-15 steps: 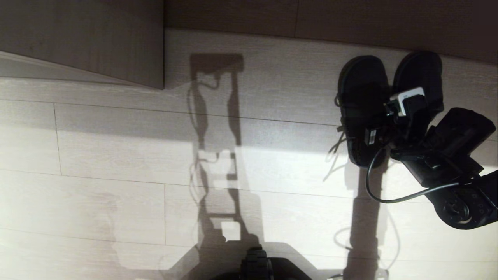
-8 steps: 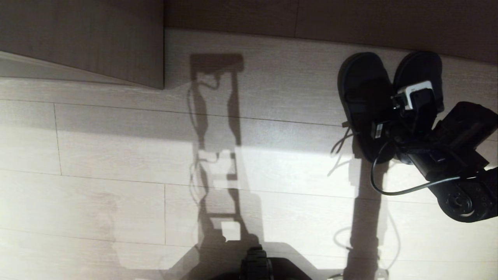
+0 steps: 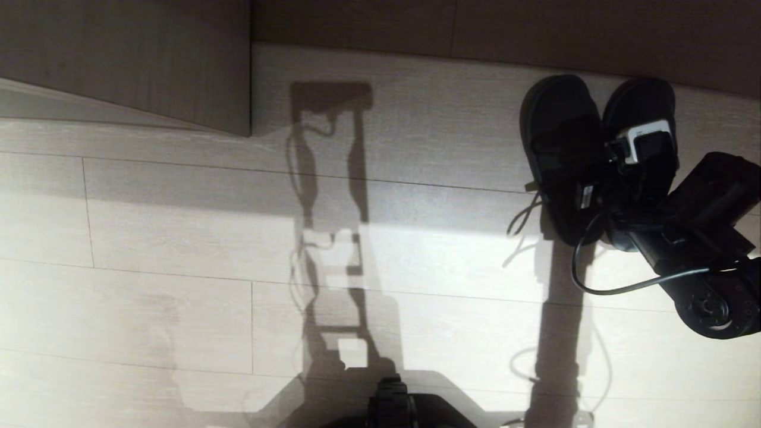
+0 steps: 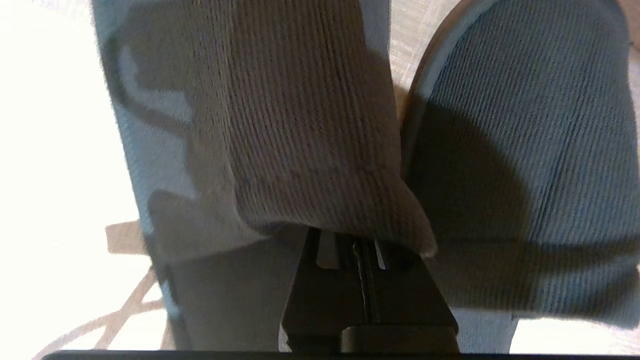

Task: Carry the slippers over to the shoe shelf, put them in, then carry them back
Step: Place the slippers on the floor

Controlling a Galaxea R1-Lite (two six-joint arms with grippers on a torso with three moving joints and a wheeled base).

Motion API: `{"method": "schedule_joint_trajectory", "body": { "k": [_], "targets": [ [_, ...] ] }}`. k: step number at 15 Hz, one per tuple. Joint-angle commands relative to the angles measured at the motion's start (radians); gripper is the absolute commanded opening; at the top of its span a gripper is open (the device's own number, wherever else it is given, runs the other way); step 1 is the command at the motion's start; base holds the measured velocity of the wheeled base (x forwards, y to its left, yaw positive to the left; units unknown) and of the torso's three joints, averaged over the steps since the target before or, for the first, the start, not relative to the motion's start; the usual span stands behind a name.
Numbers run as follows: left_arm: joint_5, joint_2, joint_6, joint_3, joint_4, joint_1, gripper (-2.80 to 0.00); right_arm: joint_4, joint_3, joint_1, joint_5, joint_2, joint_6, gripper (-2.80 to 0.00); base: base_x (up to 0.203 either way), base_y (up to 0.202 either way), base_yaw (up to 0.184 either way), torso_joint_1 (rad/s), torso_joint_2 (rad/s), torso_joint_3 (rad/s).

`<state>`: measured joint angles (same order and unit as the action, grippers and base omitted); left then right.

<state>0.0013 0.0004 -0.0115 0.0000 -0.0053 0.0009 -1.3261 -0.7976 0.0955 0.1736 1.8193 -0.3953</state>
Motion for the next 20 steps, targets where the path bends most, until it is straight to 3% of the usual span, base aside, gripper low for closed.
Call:
{"method": "schedule_joint_trajectory", "body": {
  "k": [1, 12, 20],
  "targets": [
    [0.0, 0.0, -0.001, 0.0, -0.001, -0.001, -2.8, -0.007, 0.012, 0.0, 0.001, -0.012, -0.004, -2.8, 0.0, 0.0, 0.0, 0.0, 0.0, 0.0],
    [0.0, 0.0, -0.001, 0.0, -0.001, 0.0, -2.8, -0.06, 0.183, 0.01, -0.016, -0.064, 0.003, -2.8, 0.0, 0.0, 0.0, 0.0, 0.0, 0.0],
    [0.0, 0.0, -0.001, 0.0, -0.001, 0.001, -2.8, -0.063, 0.335, 0.019, -0.044, -0.241, 0.016, -2.8, 0.0, 0.0, 0.0, 0.0, 0.0, 0.0]
  ]
}}
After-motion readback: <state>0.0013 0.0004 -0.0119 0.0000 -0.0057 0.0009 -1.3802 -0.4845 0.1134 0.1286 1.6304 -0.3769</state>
